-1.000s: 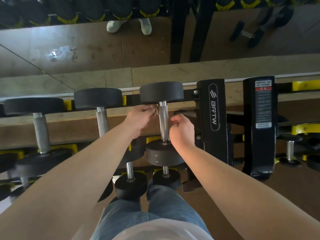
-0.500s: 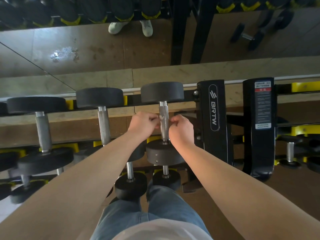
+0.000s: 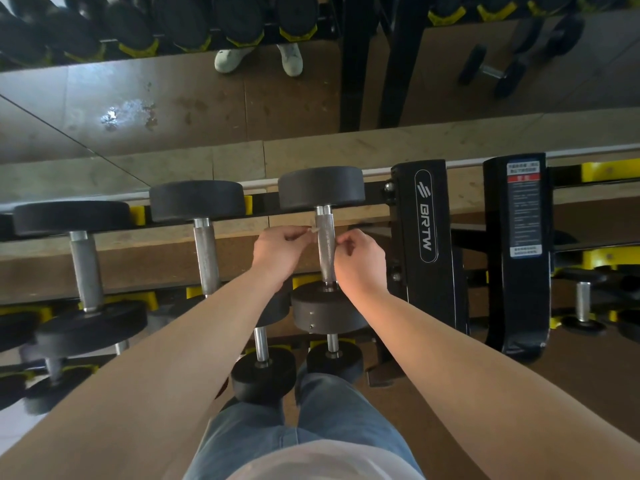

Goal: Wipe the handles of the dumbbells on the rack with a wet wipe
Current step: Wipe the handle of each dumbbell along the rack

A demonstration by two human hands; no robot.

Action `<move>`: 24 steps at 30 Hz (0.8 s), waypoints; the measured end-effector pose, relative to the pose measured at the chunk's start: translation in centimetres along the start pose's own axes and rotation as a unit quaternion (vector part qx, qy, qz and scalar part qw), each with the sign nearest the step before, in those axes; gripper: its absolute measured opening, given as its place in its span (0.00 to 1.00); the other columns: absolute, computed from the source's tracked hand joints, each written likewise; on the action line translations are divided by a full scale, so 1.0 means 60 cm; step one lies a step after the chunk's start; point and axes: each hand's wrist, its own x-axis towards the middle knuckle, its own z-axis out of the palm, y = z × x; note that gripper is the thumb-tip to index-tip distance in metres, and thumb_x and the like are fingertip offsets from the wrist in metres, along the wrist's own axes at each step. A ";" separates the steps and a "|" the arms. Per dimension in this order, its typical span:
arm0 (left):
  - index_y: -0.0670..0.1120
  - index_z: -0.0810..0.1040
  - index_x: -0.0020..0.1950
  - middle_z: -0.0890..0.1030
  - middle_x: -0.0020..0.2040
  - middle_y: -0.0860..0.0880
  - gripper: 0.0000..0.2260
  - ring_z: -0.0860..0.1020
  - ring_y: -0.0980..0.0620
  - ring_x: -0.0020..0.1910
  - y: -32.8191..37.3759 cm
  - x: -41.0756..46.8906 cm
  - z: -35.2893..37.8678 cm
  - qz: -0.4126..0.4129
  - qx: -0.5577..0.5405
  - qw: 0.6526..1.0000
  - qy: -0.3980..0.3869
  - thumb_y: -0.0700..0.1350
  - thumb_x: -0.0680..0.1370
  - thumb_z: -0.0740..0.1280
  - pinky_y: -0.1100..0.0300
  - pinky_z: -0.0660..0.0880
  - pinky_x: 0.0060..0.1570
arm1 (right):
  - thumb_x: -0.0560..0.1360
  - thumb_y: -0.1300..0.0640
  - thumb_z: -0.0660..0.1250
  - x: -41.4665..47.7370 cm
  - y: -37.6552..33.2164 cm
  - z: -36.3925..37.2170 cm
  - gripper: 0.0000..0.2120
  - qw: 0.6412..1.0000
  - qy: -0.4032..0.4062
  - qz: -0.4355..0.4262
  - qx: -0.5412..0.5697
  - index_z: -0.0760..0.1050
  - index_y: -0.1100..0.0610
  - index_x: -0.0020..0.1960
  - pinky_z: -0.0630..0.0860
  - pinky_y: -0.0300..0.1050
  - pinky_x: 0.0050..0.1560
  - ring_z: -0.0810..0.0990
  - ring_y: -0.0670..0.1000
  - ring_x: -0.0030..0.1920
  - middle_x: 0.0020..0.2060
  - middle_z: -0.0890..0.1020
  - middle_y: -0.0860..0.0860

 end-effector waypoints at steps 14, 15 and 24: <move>0.49 0.84 0.61 0.84 0.59 0.51 0.09 0.80 0.52 0.58 -0.010 -0.012 0.012 -0.004 0.041 0.999 -0.029 0.47 0.82 0.68 0.59 0.75 0.56 | 0.80 0.59 0.63 0.002 0.004 0.005 0.07 1.000 -0.006 0.006 0.009 0.79 0.52 0.54 0.83 0.49 0.53 0.81 0.47 0.49 0.49 0.81 0.47; 0.49 0.84 0.60 0.84 0.58 0.50 0.09 0.80 0.54 0.54 -0.020 -0.017 0.009 0.010 0.106 0.992 -0.060 0.47 0.83 0.68 0.60 0.75 0.52 | 0.80 0.59 0.63 0.002 0.003 0.004 0.08 1.000 -0.008 0.005 0.006 0.79 0.52 0.54 0.83 0.49 0.53 0.81 0.47 0.49 0.49 0.81 0.47; 0.53 0.82 0.54 0.84 0.55 0.52 0.04 0.81 0.46 0.59 0.045 0.024 0.001 -0.031 -0.074 0.997 0.010 0.51 0.80 0.71 0.50 0.77 0.62 | 0.81 0.59 0.64 0.002 0.001 0.001 0.07 1.000 -0.019 0.007 -0.004 0.79 0.54 0.56 0.80 0.38 0.44 0.81 0.46 0.48 0.51 0.81 0.48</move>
